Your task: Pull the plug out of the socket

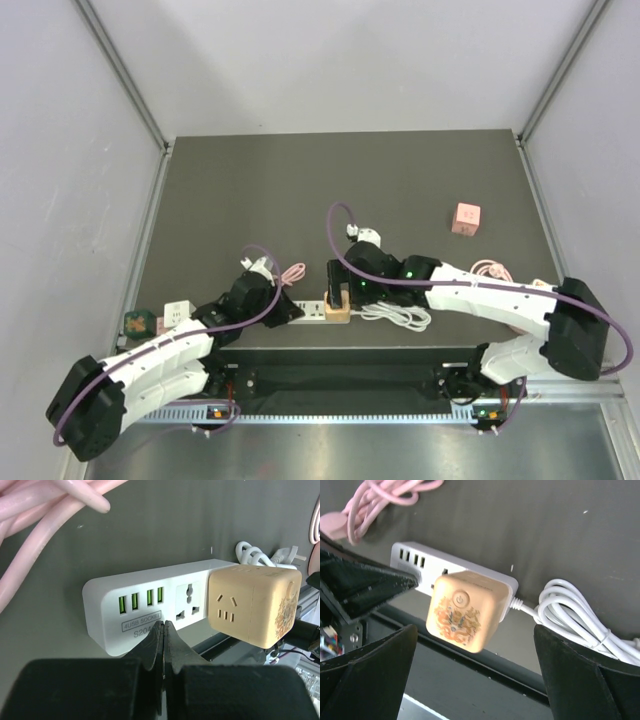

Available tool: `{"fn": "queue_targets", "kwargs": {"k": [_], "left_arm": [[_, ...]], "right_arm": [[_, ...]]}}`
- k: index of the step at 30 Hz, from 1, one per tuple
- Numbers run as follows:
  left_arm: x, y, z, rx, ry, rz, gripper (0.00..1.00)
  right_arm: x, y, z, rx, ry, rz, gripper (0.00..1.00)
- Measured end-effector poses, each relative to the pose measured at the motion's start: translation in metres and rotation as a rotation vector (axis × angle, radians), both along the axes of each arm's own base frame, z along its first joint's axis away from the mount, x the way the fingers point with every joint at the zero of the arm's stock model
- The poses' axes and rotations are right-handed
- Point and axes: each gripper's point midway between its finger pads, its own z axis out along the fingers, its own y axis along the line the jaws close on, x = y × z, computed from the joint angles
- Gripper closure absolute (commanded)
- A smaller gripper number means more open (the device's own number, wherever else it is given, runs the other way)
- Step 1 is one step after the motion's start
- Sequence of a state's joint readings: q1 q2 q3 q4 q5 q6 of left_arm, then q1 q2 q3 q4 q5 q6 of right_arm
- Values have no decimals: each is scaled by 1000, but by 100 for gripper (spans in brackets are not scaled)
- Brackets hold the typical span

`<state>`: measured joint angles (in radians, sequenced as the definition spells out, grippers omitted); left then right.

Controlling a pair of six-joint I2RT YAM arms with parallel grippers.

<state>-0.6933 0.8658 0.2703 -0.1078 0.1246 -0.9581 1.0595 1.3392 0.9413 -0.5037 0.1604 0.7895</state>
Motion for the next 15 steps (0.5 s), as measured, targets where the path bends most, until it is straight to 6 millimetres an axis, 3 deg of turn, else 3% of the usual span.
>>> {"fn": "queue_targets", "kwargs": {"k": [8, 11, 15], "left_arm": [[4, -1, 0, -6, 1, 18, 100], [4, -1, 0, -5, 0, 21, 100], [4, 0, 0, -5, 1, 27, 100]], "right_arm": [[11, 37, 15, -123, -26, -94, 0], [10, 47, 9, -186, -9, -122, 0], [7, 45, -4, -287, -3, -164, 0]]}}
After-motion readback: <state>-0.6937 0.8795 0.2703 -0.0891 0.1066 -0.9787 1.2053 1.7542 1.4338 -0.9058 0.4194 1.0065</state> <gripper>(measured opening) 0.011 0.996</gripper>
